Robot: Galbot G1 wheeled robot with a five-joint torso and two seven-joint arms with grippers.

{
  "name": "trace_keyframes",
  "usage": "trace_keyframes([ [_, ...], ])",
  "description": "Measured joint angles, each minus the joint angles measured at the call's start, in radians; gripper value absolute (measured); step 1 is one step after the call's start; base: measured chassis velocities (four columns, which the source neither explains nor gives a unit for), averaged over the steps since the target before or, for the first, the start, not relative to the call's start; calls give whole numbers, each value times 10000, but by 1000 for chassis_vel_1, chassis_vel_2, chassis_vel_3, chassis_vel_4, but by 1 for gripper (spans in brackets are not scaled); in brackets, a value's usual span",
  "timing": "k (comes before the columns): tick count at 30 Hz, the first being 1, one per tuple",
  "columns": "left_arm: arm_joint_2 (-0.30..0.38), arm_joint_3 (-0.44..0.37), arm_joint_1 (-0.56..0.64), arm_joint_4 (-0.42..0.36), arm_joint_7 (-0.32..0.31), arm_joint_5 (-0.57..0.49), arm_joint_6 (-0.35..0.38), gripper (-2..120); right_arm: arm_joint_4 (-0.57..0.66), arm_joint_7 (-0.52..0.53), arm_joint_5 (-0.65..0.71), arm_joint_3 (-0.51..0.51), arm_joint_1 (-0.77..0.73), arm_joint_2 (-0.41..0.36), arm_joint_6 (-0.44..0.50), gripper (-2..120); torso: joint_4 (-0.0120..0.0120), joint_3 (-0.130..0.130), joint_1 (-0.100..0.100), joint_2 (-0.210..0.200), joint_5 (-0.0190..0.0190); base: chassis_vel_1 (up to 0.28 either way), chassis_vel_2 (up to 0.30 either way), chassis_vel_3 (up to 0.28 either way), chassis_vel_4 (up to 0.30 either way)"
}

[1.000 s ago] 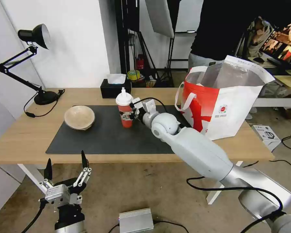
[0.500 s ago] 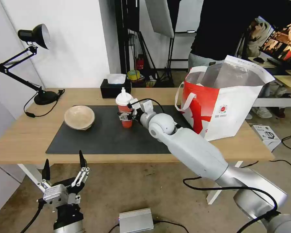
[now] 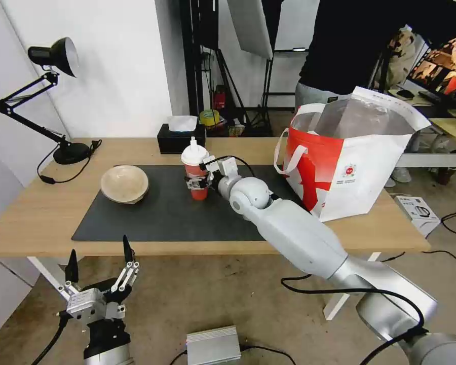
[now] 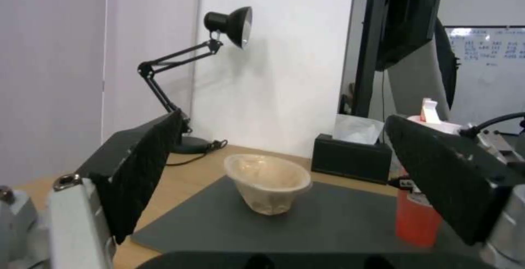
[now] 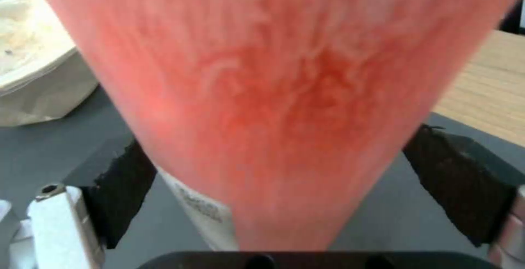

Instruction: Pick up the trash from the table and place it into the takeout bag.

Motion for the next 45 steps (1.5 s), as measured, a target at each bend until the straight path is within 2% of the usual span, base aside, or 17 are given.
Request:
trace_keyframes([
  [1, 0, 13, 2, 4, 4, 2, 0, 100, -16, 0, -11, 0, 0, 10, 2, 92, 0, 0, 0, 0, 0, 0, 0, 0, 0],
  [6, 0, 21, 34, 5, 9, 12, -2, 100, -9, -3, -4, 0, 0, 4, 14, 80, 0, 0, 0, -1, 0, 0, 0, 0, 0],
  [10, -1, -7, 67, -44, 11, 15, -13, 100, 221, -9, 29, 0, -52, -91, 27, 62, -1, 1, 0, 0, 1, 0, 0, 0, 0],
  [11, -1, -7, 67, -44, 11, 15, -13, 100, 221, -9, 29, 0, -52, -91, 27, 62, -1, 1, 0, 0, 1, 0, 0, 0, 0],
  [14, -1, -9, 86, -73, 11, 20, -23, 100, 703, 61, 206, -5, -123, -243, 23, 46, 0, 0, 0, 0, 1, 0, 0, 0, 0],
  [16, 1, -12, 87, -81, 12, 20, -24, 100, 824, 81, 255, -11, -130, -295, 18, 43, -1, 0, 0, 0, 1, 0, 0, 0, 0],
  [20, 6, -14, 84, -81, 20, 23, -24, 100, 1173, 153, 385, -28, -159, -484, -3, 25, -1, 0, 0, -1, 1, 0, 0, 0, 0],
  [21, 6, -14, 84, -81, 20, 23, -24, 100, 1173, 153, 385, -28, -159, -484, -3, 25, -1, 0, 0, -1, 1, 0, 0, 0, 0],
  [25, 8, -13, 82, -74, 24, 46, -26, 100, 1775, 203, 471, 14, -230, -846, -40, 11, 0, 0, -1, 0, 2, 0, 0, 0, 0],
  [29, 5, -16, 73, -66, 31, 83, -33, 100, 2398, 229, 533, 202, -237, -1215, -89, 6, 0, 0, 0, -1, 2, 0, 0, 0, 0],
  [37, 9, -10, 95, -95, 38, 96, -36, 100, 3645, 620, 1070, 640, -168, -1947, -514, 6, -1, 0, -1, 0, 2, 0, 0, 0, 0],
  [39, 24, -6, 105, -140, 51, 98, -37, 100, 4368, 914, 1407, 882, -152, -2456, -731, 6, -1, 0, -1, 0, 3, 0, 0, 0, 0],
  [45, 40, 33, 105, -175, 91, 99, -37, 100, 5355, 1237, 1916, 1215, -224, -3217, -847, 6, -1, 0, -1, -1, 3, 0, 0, 0, 0],
])
